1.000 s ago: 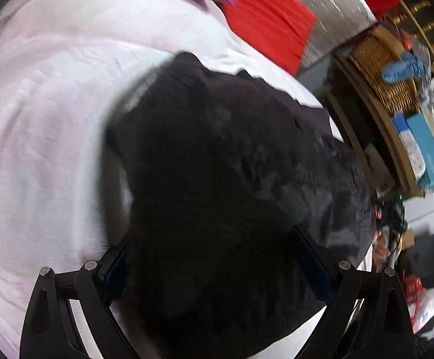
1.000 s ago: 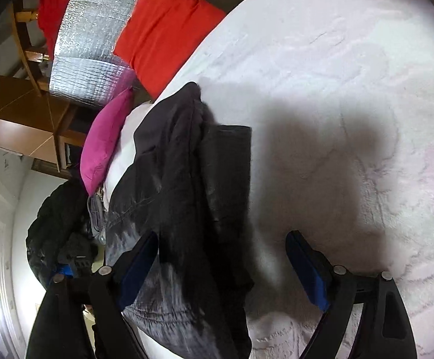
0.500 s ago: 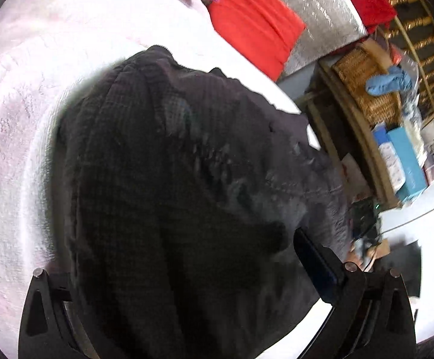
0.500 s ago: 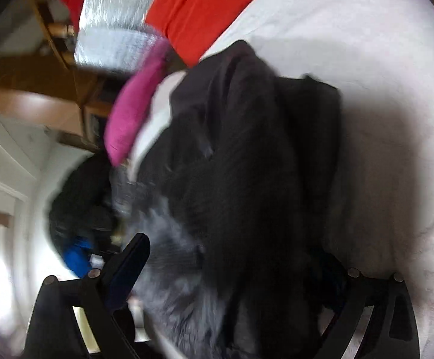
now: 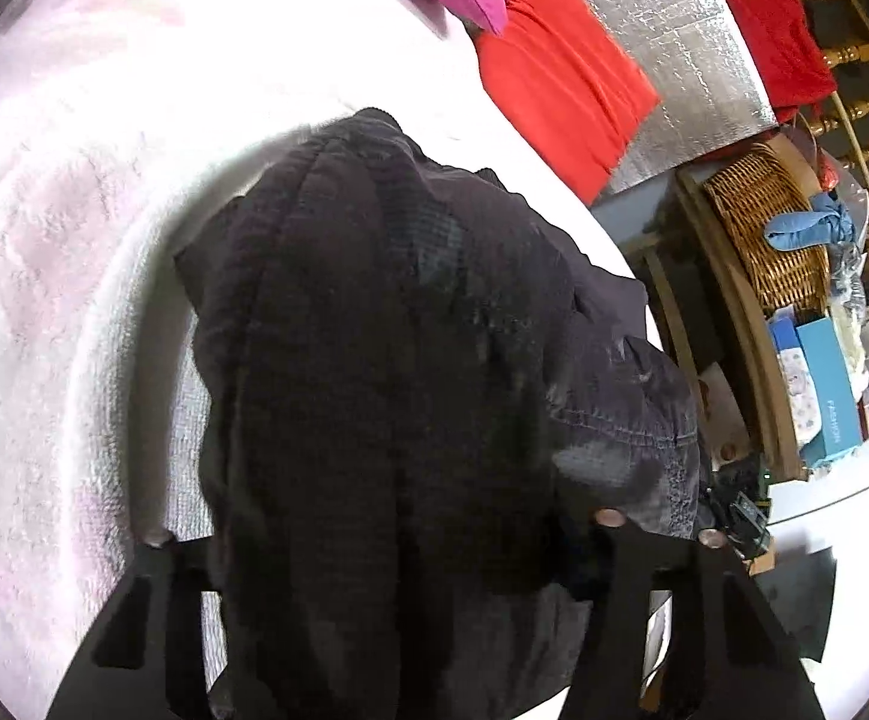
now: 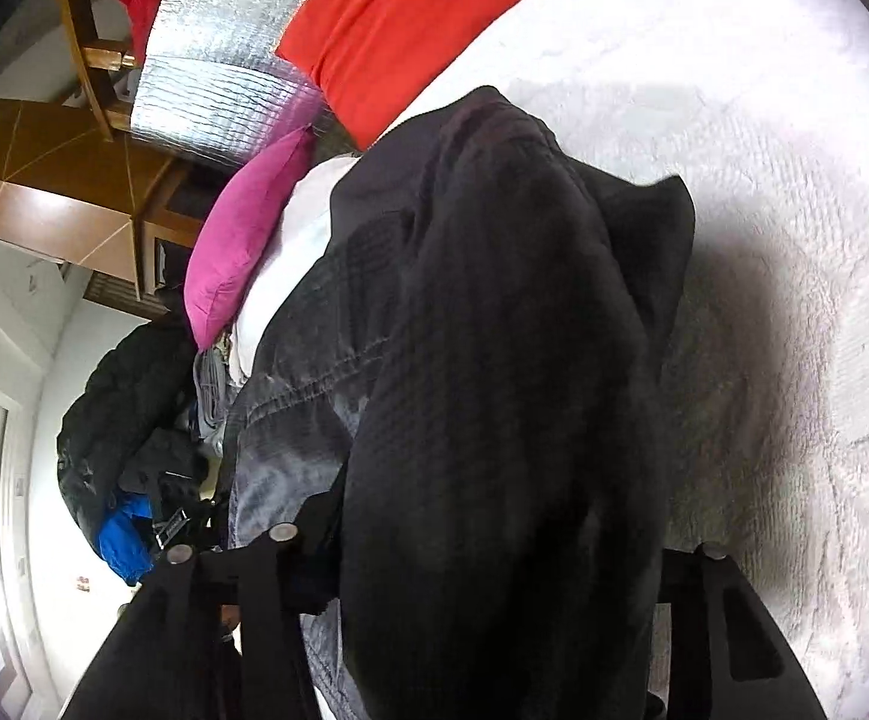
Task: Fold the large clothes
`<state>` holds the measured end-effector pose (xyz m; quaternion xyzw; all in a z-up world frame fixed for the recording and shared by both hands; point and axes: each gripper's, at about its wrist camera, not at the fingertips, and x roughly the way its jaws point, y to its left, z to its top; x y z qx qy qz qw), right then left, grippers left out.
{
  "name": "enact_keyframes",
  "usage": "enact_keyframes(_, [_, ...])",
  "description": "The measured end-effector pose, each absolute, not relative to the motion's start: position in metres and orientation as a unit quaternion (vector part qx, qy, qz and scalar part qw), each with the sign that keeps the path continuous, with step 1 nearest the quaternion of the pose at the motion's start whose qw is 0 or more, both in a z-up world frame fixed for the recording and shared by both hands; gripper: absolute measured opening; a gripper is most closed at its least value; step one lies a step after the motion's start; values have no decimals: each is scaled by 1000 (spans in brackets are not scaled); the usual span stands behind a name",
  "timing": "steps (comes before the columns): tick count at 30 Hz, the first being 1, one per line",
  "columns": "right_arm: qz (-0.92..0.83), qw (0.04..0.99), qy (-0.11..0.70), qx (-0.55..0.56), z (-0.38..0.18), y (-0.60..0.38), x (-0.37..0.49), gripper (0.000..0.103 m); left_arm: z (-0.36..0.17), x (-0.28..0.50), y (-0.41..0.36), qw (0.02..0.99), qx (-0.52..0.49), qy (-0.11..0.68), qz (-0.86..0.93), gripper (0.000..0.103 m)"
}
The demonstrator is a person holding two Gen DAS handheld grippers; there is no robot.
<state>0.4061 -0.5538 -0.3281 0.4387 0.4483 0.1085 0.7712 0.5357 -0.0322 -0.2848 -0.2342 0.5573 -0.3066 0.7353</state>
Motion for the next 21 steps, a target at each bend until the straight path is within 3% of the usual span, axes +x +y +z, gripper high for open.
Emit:
enact_keyframes(2, [106, 774, 447, 436, -322, -552, 405, 48, -278, 534, -34, 740, -233, 554, -301, 45])
enact_keyframes(8, [94, 793, 444, 406, -297, -542, 395, 40, -262, 521, -26, 749, -230, 553, -284, 32])
enact_keyframes(21, [87, 808, 442, 380, -256, -530, 329, 38, -229, 443, -17, 742, -222, 566, -282, 30])
